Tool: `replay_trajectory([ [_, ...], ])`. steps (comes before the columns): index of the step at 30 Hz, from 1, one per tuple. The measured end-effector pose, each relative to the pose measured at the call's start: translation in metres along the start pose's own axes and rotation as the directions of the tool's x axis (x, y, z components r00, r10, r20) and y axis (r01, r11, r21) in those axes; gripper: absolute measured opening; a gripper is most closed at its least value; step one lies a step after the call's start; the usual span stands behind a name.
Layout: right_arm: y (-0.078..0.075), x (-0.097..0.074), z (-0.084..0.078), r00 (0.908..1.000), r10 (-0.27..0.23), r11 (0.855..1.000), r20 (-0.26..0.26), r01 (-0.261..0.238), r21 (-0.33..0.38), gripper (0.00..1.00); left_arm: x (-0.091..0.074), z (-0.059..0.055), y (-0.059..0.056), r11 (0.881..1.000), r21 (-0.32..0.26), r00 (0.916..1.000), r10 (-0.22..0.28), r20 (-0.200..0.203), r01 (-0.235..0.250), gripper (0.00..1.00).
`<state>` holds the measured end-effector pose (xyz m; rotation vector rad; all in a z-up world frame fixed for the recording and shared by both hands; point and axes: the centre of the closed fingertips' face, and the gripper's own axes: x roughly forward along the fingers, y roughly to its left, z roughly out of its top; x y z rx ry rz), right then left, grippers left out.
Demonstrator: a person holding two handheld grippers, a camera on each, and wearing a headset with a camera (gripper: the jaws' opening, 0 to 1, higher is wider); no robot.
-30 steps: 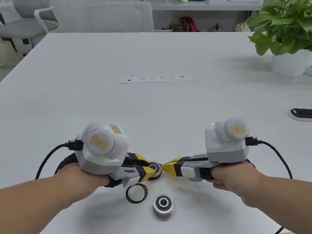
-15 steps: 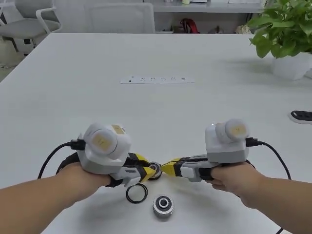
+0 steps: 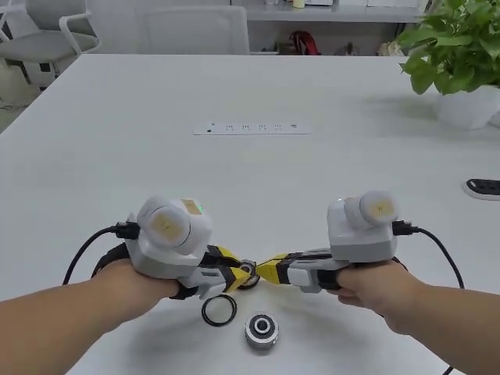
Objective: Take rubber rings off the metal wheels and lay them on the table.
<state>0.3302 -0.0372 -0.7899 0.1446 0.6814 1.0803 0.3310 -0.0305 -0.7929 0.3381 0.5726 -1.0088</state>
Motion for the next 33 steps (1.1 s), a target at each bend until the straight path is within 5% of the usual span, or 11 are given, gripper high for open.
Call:
replay_trajectory([
  [33, 0.0061, -0.0003, 0.004, 0.9999, 0.011, 1.0, -0.005, -0.011, 0.017, 0.0, 0.0003, 0.0001, 0.0002, 1.0, 0.006, 1.0, 0.008, 0.0, -0.008, 0.11],
])
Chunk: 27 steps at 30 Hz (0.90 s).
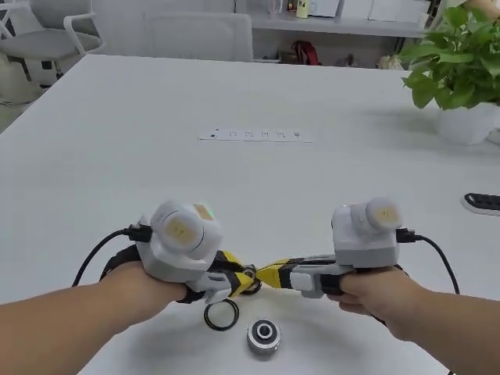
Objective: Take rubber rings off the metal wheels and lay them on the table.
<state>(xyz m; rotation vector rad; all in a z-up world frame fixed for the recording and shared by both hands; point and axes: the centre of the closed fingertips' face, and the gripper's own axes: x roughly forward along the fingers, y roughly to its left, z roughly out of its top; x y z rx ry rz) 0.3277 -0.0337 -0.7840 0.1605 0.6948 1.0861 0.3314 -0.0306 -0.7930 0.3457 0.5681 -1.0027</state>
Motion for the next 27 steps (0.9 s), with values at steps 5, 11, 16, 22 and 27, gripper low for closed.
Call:
replay_trajectory([
  [5, 0.002, 0.0, 0.0, 1.0, -0.001, 1.0, -0.004, 0.001, -0.005, 0.0, 0.0, 0.0, -0.001, 1.0, 0.0, 1.0, 0.002, 0.001, -0.002, 0.11],
  [11, 0.008, 0.0, 0.004, 0.9998, 0.019, 1.0, 0.008, -0.019, 0.0, 0.0, 0.0, 0.0, -0.001, 1.0, -0.001, 1.0, 0.004, 0.0, -0.004, 0.11],
  [16, 0.015, 0.001, 0.007, 0.9992, 0.039, 0.999, 0.004, -0.039, 0.001, 0.0, 0.0, 0.0, 0.0, 1.0, -0.001, 1.0, 0.006, 0.002, -0.006, 0.11],
  [22, 0.008, -0.002, 0.008, 0.9998, 0.014, 1.0, 0.017, -0.014, 0.027, 0.0, 0.0, 0.001, 0.0, 1.0, 0.0, 1.0, 0.007, 0.003, -0.007, 0.11],
  [27, 0.001, -0.004, 0.008, 0.9997, -0.018, 0.999, 0.015, 0.017, 0.047, 0.0, 0.0, 0.001, 0.0, 1.0, -0.011, 0.9999, 0.011, 0.006, -0.011, 0.12],
])
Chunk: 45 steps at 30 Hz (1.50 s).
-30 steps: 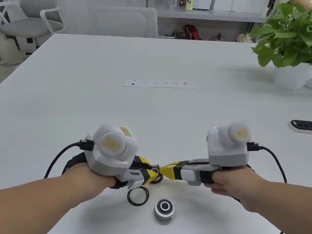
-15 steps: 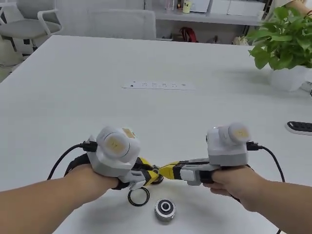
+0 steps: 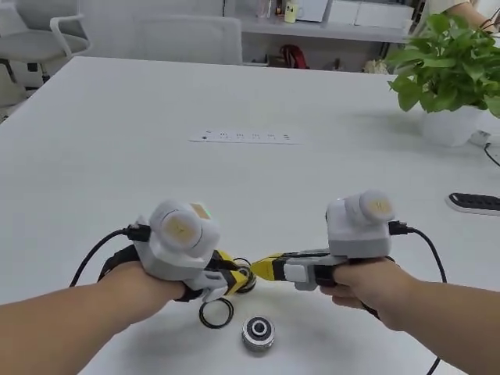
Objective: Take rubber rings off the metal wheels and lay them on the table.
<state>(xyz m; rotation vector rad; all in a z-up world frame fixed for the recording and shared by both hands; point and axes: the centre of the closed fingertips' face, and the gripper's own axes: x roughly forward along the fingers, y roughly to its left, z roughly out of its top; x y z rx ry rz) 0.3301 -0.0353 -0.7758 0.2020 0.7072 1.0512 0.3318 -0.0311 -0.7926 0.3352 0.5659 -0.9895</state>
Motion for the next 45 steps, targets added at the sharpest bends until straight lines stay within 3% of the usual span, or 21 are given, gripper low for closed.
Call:
replay_trajectory([
  [12, -0.007, 0.001, -0.002, 0.9998, -0.02, 1.0, 0.0, 0.02, 0.01, 0.0, 0.0, 0.001, 0.001, 0.999, -0.035, 0.9999, -0.013, 0.007, 0.013, 0.13],
  [19, -0.008, 0.001, -0.002, 0.9998, -0.019, 1.0, 0.0, 0.019, 0.013, 0.0, -0.001, 0.0, 0.0, 0.999, -0.024, 0.9997, -0.025, 0.005, 0.025, 0.14],
  [22, -0.009, 0.001, -0.003, 0.9998, -0.022, 1.0, 0.0, 0.022, 0.017, 0.0, -0.004, 0.002, 0.001, 0.999, -0.044, 0.9994, -0.029, 0.017, 0.03, 0.17],
  [45, -0.006, -0.001, -0.001, 0.9999, -0.009, 1.0, 0.007, 0.009, 0.018, 0.0, -0.039, 0.017, -0.009, 0.996, -0.025, 0.9934, -0.079, 0.083, 0.081, 0.35],
])
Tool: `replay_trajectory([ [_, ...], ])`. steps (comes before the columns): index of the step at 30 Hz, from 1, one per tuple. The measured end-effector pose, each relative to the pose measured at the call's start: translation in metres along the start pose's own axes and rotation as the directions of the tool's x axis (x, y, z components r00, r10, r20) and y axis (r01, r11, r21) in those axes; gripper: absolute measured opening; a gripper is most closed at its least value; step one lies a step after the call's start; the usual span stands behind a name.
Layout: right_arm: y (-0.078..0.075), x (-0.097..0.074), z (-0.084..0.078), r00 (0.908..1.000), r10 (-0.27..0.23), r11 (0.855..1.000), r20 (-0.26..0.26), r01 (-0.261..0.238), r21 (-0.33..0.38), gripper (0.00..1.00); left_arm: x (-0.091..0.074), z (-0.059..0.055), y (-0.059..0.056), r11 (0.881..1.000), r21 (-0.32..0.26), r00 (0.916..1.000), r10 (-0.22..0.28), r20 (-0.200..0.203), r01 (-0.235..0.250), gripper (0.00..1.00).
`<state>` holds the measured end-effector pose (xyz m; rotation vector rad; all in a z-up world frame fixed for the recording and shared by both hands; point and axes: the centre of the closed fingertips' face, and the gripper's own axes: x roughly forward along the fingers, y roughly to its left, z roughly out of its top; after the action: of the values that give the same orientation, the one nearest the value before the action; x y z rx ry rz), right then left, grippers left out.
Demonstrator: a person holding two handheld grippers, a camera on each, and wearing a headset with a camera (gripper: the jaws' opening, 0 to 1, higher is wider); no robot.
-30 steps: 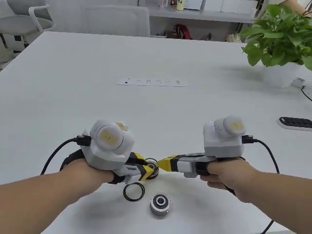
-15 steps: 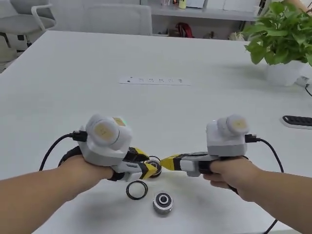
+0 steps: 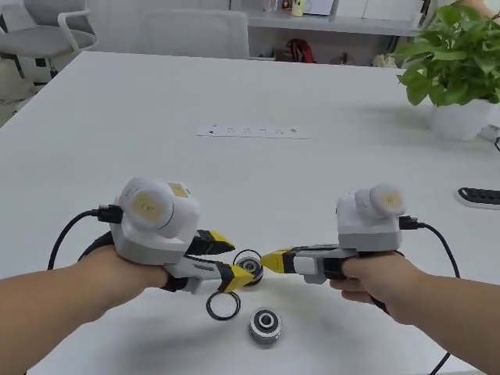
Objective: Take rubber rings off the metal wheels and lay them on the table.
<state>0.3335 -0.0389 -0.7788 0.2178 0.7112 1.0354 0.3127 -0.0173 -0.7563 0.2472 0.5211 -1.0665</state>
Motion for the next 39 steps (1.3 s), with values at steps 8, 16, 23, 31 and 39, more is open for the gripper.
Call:
replay_trajectory([
  [8, 0.002, 0.0, 0.0, 0.9999, 0.014, 1.0, 0.001, -0.014, 0.005, 0.0, -0.014, 0.006, -0.002, 1.0, 0.004, 0.9995, -0.02, 0.025, 0.02, 0.41],
  [16, 0.005, 0.001, 0.001, 0.9996, 0.028, 1.0, 0.004, -0.028, 0.011, 0.0, -0.027, 0.012, -0.003, 1.0, -0.002, 0.998, -0.026, 0.058, 0.026, 0.47],
  [23, 0.01, 0.001, 0.004, 0.999, 0.045, 0.999, 0.009, -0.045, 0.015, 0.0, -0.035, 0.013, -0.01, 0.999, 0.007, 0.9972, -0.038, 0.064, 0.037, 0.52],
  [31, 0.018, 0.002, 0.005, 0.9975, 0.07, 0.997, 0.011, -0.07, 0.023, 0.0, -0.043, 0.013, -0.016, 0.999, 0.022, 0.9966, -0.047, 0.067, 0.045, 0.59],
  [39, 0.028, 0.003, 0.006, 0.9943, 0.106, 0.994, 0.012, -0.106, 0.036, 0.0, -0.052, 0.011, -0.014, 0.999, 0.032, 0.9966, -0.035, 0.074, 0.033, 0.6],
])
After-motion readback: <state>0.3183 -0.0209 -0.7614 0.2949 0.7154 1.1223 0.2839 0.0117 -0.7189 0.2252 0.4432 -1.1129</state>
